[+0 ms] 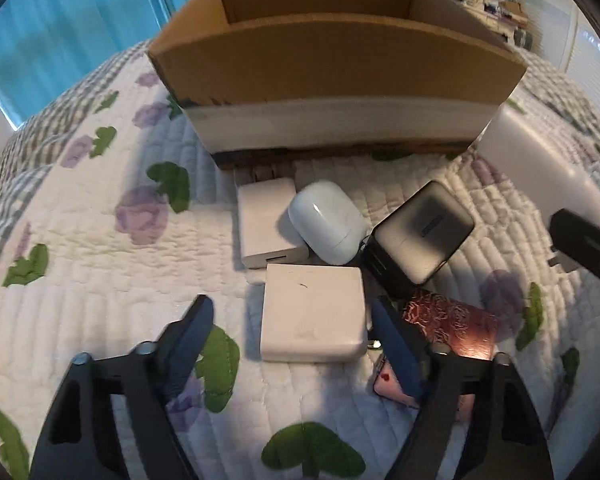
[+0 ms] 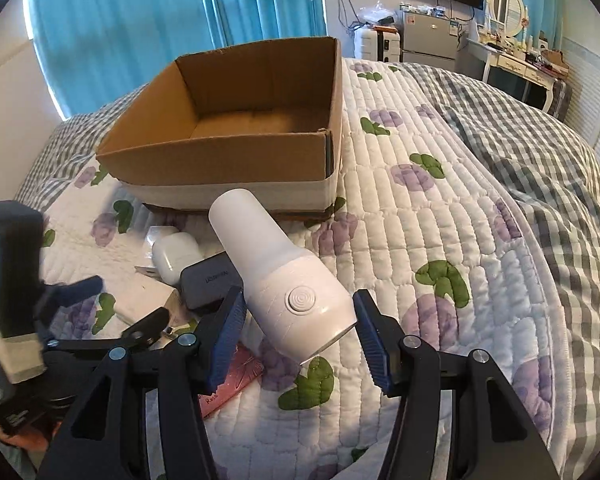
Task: Organize rigid objects
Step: 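Grasp the white hair dryer with the right gripper while the left grasps a white charger block, then carry the hair dryer and charger into the box and open both grippers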
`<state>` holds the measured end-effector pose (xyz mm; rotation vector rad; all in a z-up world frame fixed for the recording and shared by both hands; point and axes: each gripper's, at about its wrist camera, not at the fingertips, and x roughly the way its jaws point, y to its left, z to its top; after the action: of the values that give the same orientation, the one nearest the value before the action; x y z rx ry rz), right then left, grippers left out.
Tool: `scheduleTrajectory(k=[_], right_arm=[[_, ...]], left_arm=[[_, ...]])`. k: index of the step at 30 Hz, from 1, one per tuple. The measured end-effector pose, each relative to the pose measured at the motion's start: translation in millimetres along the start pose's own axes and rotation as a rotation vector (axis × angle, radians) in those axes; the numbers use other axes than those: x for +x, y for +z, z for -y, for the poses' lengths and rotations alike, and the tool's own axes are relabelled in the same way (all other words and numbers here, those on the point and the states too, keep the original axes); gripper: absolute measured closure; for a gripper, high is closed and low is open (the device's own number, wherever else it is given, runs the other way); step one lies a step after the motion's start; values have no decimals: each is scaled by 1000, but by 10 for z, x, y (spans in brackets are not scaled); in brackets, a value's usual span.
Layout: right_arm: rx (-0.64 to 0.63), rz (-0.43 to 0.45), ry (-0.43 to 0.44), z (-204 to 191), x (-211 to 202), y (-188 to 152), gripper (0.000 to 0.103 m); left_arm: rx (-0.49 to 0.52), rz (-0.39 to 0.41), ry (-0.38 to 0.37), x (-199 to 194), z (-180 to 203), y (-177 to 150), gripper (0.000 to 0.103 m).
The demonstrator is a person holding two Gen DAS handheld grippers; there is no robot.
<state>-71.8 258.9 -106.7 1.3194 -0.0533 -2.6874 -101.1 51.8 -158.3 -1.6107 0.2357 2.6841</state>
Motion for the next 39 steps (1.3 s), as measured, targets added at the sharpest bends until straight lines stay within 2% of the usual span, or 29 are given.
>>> scheduleTrajectory(k=[1, 3, 7, 11, 19, 25, 30, 34, 39], right_arm=[[1, -5, 0, 2, 15, -5, 48], [4, -8, -2, 8, 27, -9, 48], [3, -3, -4, 5, 12, -9, 48], [-1, 14, -15, -14, -48, -12, 48], [-27, 82, -39, -89, -368, 70, 48], [-63, 178, -52, -149, -751, 408, 48], [-104, 272, -52, -223, -970, 883, 48], [-93, 302, -26, -200, -910, 1308, 48], [-87, 292, -15, -156, -608, 1685, 48]], left_arm=[[-2, -6, -15, 17, -4, -3, 33], [-5, -12, -61, 22, -7, -8, 49], [17, -3, -72, -38, 11, -31, 50], [-7, 14, -99, -193, -33, -62, 51], [-15, 147, -151, -841, -162, 39, 51], [8, 291, -167, -1340, -244, 518, 51], [34, 388, -125, -1561, -315, 1086, 51], [32, 398, -90, -1407, -332, 1485, 51], [40, 348, -79, -901, -292, 1810, 51]])
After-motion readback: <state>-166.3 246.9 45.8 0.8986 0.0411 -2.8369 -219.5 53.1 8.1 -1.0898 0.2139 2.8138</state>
